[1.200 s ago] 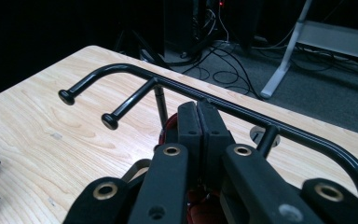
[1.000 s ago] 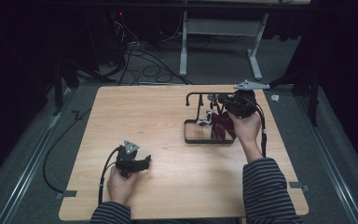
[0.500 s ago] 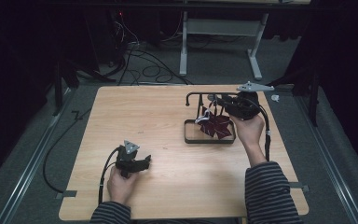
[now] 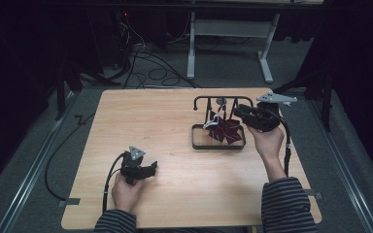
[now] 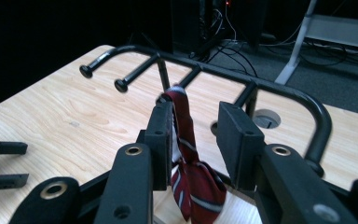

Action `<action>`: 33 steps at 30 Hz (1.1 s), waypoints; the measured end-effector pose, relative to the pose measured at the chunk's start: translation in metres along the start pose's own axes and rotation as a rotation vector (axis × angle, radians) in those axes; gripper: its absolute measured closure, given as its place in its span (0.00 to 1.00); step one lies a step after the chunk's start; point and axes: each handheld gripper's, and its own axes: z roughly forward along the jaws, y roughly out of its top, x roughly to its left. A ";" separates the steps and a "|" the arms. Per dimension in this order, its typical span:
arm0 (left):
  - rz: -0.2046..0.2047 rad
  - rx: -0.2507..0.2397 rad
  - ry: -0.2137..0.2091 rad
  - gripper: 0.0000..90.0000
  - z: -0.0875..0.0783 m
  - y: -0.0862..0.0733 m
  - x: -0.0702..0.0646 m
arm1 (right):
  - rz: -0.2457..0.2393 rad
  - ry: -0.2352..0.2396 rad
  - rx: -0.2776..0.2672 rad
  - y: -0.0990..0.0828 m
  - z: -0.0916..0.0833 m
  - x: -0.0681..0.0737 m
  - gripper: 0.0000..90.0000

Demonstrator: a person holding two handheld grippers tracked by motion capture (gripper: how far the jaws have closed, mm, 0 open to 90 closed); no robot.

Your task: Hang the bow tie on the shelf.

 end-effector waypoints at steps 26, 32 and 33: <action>0.000 0.000 0.001 0.28 0.000 0.000 0.000 | 0.041 0.001 0.006 -0.024 -0.022 -0.012 0.73; 0.000 0.000 0.001 0.28 0.000 0.000 0.000 | 0.032 0.004 -0.005 -0.026 -0.030 -0.011 0.72; 0.000 0.000 0.001 0.28 0.000 0.000 0.000 | 0.036 0.003 -0.001 -0.027 -0.031 -0.010 0.72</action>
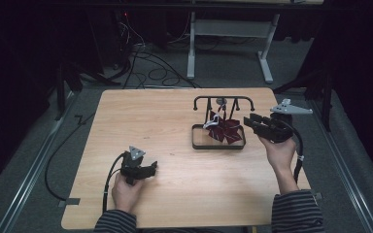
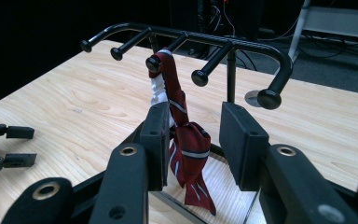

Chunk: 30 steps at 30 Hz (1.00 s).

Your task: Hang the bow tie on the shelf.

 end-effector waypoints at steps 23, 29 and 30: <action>0.000 0.000 0.001 0.28 0.000 0.000 0.000 | -0.007 0.012 -0.013 -0.015 -0.020 0.001 0.71; 0.000 0.000 0.000 0.28 0.000 0.000 0.000 | -0.005 0.014 -0.009 -0.022 -0.025 0.002 0.70; 0.000 0.000 0.000 0.28 0.000 0.000 0.000 | -0.006 0.015 -0.010 -0.023 -0.025 0.002 0.70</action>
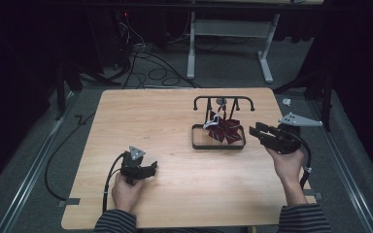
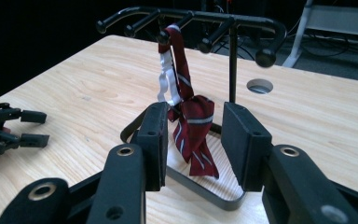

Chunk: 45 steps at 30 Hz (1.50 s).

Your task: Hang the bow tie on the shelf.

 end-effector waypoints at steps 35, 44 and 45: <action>0.000 0.000 0.000 0.28 0.000 0.000 0.000 | 0.060 0.022 0.062 -0.044 0.004 -0.004 0.70; 0.000 0.000 0.000 0.28 0.000 0.000 0.000 | 0.072 0.038 0.086 -0.055 0.010 -0.001 0.70; 0.000 0.000 0.000 0.28 0.000 0.000 0.000 | 0.069 0.041 0.088 -0.055 0.010 -0.001 0.70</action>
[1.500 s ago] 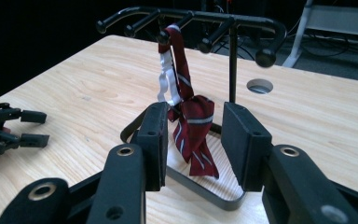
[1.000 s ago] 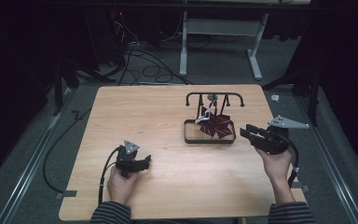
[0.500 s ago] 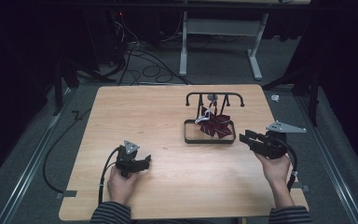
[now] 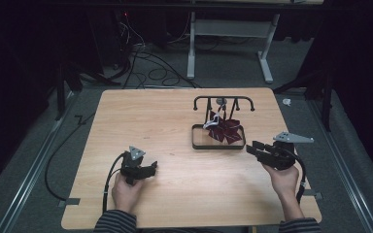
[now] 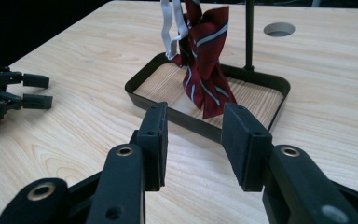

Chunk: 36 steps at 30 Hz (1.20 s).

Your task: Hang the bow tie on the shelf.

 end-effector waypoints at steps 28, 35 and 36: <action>0.000 0.000 0.000 0.28 0.000 0.000 0.000 | 0.000 0.035 0.082 -0.025 0.032 0.012 0.68; 0.000 0.000 0.001 0.28 0.000 0.000 0.000 | -0.014 0.027 0.105 -0.032 0.041 0.015 0.67; 0.000 0.000 0.001 0.28 0.000 0.000 0.000 | -0.022 0.017 0.109 -0.033 0.042 0.016 0.67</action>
